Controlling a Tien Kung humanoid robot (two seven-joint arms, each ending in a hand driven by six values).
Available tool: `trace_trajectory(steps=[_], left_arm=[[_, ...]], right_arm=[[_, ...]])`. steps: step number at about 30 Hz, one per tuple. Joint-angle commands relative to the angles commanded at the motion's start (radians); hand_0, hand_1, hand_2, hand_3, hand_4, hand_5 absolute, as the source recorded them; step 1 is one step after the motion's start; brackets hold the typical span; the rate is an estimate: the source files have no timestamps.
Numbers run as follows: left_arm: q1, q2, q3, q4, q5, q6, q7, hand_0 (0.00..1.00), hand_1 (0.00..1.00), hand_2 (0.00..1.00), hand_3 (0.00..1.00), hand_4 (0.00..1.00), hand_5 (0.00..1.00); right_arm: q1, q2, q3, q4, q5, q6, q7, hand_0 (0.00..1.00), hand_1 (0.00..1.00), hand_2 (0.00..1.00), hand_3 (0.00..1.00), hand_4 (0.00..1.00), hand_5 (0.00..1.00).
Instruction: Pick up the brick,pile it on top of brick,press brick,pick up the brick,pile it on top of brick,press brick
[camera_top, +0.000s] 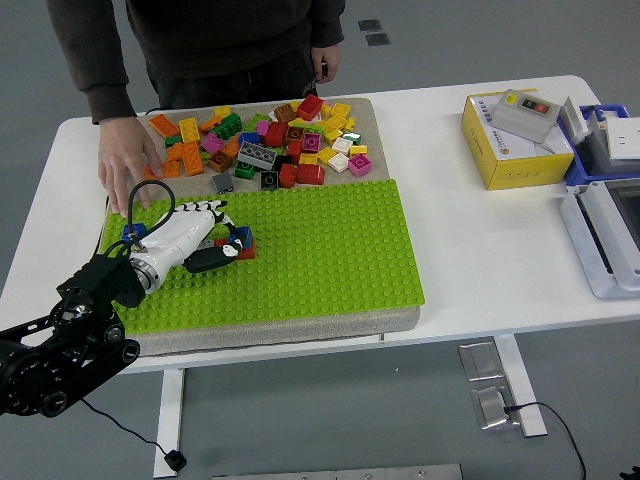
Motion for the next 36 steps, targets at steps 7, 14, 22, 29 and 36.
trace_trajectory(steps=[7, 14, 22, 29, 36], left_arm=[[0.001, 0.002, -0.003, -0.009, 0.004, 0.001, 0.0, 0.998, 0.998, 0.998, 0.627, 0.565, 0.932], [0.001, 0.002, -0.004, -0.012, 0.005, 0.001, 0.0, 0.998, 0.998, 0.998, 0.627, 0.565, 0.929], [0.003, 0.003, -0.006, -0.017, 0.012, -0.001, 0.007, 0.998, 0.998, 0.998, 0.629, 0.562, 0.922], [0.009, 0.007, -0.013, -0.03, 0.02, -0.001, 0.011, 0.998, 0.998, 0.998, 0.629, 0.562, 0.92], [0.012, 0.01, -0.017, -0.039, 0.022, 0.002, 0.01, 0.998, 0.998, 0.998, 0.629, 0.562, 0.918]], right_arm=[[0.001, 0.0, 0.005, 0.0, -0.005, 0.0, -0.001, 0.599, 0.523, 0.517, 0.682, 0.127, 0.915], [0.001, 0.0, 0.004, -0.001, -0.003, 0.001, -0.001, 0.597, 0.521, 0.517, 0.682, 0.129, 0.916], [0.001, 0.0, 0.003, -0.001, -0.001, 0.001, 0.001, 0.598, 0.52, 0.517, 0.683, 0.128, 0.914], [0.0, -0.001, 0.003, -0.001, -0.001, 0.001, 0.001, 0.597, 0.521, 0.517, 0.682, 0.13, 0.914], [0.0, 0.0, 0.001, -0.002, 0.003, 0.002, 0.002, 0.597, 0.52, 0.517, 0.683, 0.131, 0.914]])
